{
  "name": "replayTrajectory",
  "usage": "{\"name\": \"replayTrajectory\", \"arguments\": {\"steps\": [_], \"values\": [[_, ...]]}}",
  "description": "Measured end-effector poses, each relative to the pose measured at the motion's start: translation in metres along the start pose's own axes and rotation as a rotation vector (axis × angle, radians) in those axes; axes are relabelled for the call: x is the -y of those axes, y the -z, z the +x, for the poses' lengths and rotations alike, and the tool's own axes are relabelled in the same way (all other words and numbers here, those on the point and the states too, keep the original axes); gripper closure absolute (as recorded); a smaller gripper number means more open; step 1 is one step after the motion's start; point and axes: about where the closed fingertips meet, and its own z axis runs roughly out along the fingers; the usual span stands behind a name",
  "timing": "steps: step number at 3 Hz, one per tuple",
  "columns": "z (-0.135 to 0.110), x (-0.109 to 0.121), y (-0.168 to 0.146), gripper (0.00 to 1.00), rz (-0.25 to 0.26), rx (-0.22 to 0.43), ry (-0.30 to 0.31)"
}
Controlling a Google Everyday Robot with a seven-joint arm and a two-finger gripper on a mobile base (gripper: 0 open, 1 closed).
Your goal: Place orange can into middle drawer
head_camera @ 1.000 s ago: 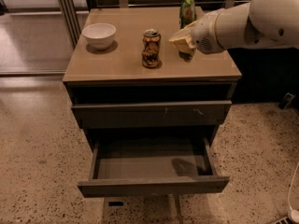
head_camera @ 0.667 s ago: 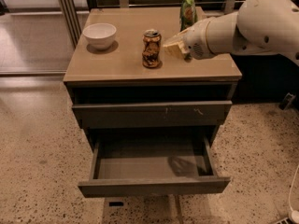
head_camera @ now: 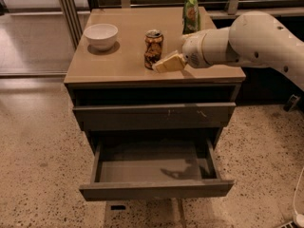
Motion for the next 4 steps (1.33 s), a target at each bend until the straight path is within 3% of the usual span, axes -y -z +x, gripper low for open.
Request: {"name": "replayTrajectory", "arguments": {"steps": [1, 2, 4], "values": [[0.013, 0.01, -0.011, 0.21, 0.049, 0.006, -0.029], [0.014, 0.017, -0.029, 0.24, 0.07, 0.033, -0.052], [-0.011, 0.034, -0.071, 0.23, 0.074, 0.114, -0.056]]}}
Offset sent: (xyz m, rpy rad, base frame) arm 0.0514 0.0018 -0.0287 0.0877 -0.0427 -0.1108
